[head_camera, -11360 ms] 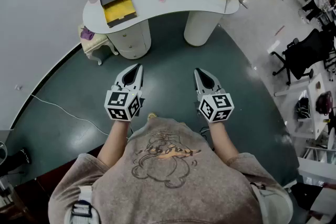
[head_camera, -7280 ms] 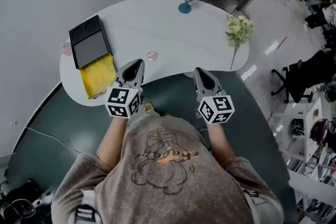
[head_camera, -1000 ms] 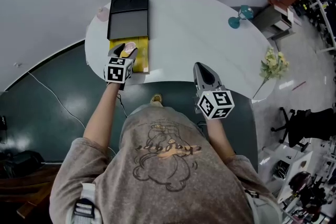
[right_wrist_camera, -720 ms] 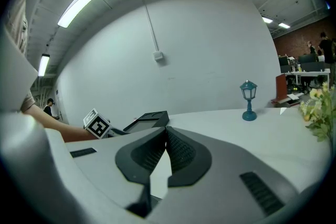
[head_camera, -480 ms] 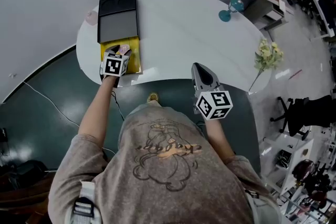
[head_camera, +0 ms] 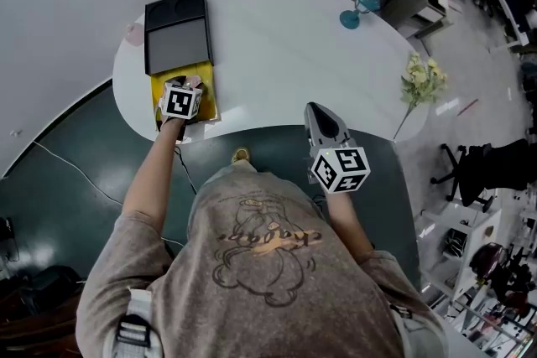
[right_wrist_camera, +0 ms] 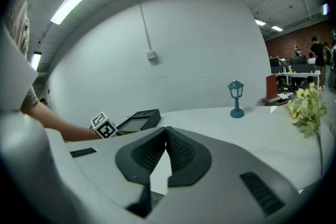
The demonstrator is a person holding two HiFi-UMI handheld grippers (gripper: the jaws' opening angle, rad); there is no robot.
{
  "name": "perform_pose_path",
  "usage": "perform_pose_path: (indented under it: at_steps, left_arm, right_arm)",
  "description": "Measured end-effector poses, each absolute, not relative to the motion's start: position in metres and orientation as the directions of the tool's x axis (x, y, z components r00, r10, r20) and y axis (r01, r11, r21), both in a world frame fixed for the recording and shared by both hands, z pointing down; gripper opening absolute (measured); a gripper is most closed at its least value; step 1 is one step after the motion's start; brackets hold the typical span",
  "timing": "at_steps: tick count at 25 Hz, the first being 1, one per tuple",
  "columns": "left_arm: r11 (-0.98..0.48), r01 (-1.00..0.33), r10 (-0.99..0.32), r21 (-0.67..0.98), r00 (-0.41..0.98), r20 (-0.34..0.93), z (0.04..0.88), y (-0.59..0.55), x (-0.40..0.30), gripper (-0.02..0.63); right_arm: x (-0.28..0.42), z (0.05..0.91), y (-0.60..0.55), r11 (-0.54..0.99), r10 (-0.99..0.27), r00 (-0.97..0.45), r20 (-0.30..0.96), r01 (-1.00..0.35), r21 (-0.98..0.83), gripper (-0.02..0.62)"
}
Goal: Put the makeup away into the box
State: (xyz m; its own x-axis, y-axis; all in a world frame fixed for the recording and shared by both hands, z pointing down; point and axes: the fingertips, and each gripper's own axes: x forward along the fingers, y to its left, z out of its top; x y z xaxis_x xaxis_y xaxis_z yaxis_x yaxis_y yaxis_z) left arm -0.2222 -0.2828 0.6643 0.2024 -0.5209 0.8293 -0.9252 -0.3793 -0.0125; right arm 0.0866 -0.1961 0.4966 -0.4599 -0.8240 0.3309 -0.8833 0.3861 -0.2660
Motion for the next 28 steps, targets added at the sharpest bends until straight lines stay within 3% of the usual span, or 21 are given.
perform_pose_path:
  at_steps: [15, 28]
  left_arm:
    - [-0.383, -0.923, -0.487, 0.032, 0.231, 0.842, 0.677, -0.285, -0.213, 0.255]
    - [-0.362, -0.929, -0.634, 0.073, 0.304, 0.711, 0.583, -0.281, -0.201, 0.255]
  right_arm:
    - [0.095, 0.504, -0.193, 0.359, -0.834, -0.437, 0.335, -0.893, -0.272, 0.005]
    - [0.076, 0.499, -0.196, 0.406, -0.817, -0.481, 0.317, -0.872, -0.275, 0.005]
